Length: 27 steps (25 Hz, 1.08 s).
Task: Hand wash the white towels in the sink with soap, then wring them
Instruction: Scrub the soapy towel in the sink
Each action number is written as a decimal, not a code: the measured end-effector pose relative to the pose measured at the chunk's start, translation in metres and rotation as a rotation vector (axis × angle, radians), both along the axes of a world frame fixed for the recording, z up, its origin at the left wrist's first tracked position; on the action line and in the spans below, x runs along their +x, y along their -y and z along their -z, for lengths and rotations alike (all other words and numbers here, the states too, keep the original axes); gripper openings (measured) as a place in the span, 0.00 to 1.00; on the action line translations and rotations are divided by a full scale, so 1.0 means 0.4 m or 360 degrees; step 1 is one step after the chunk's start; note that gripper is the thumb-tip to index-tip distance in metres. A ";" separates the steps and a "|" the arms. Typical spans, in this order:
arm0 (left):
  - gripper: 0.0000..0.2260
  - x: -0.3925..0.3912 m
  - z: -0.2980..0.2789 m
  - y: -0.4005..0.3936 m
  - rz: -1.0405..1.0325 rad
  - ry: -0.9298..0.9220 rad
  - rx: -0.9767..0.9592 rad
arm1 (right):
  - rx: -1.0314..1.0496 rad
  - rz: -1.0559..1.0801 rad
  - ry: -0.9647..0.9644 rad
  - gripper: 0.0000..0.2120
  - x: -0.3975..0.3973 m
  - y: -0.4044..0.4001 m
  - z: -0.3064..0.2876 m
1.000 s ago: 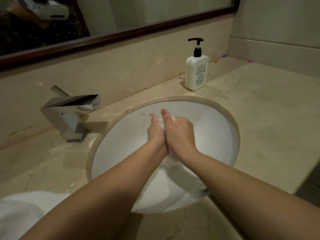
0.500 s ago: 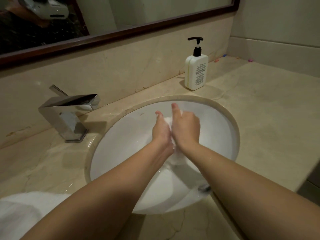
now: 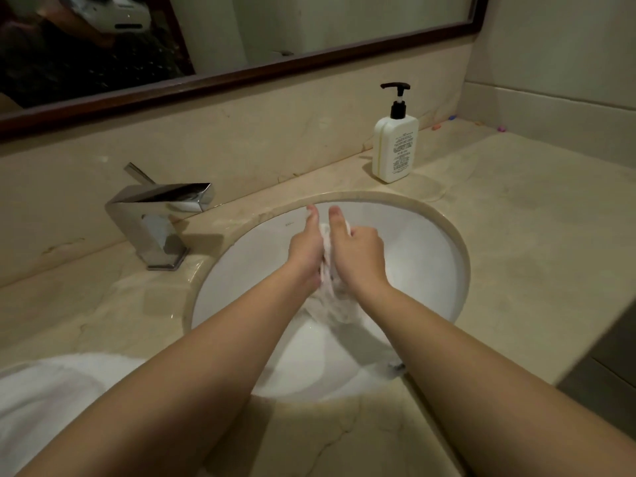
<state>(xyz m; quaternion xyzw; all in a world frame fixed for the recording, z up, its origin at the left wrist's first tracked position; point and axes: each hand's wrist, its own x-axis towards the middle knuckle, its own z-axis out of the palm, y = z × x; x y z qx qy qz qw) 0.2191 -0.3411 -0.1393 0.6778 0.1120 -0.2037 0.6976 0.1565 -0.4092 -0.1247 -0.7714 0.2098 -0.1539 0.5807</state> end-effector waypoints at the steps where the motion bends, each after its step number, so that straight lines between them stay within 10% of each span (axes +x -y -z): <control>1: 0.34 0.002 -0.016 -0.013 0.0103 -0.0008 0.0085 | 0.0085 -0.0008 -0.0083 0.29 0.000 0.005 -0.011; 16: 0.16 -0.043 -0.088 -0.317 0.0432 0.0599 0.0360 | 0.0468 -0.0876 -0.0246 0.18 0.026 -0.044 -0.079; 20: 0.27 -0.035 -0.075 -0.315 0.0355 0.0533 0.0393 | 0.0371 -0.1039 -0.0253 0.19 0.045 -0.035 -0.078; 24: 0.05 -0.009 -0.073 -0.314 0.0162 0.0279 0.0270 | 0.0087 -0.1147 -0.0433 0.20 0.076 -0.015 -0.110; 27: 0.07 -0.009 -0.066 -0.325 0.0087 0.0111 0.0172 | -0.0280 -0.0947 -0.0365 0.20 0.139 -0.032 -0.162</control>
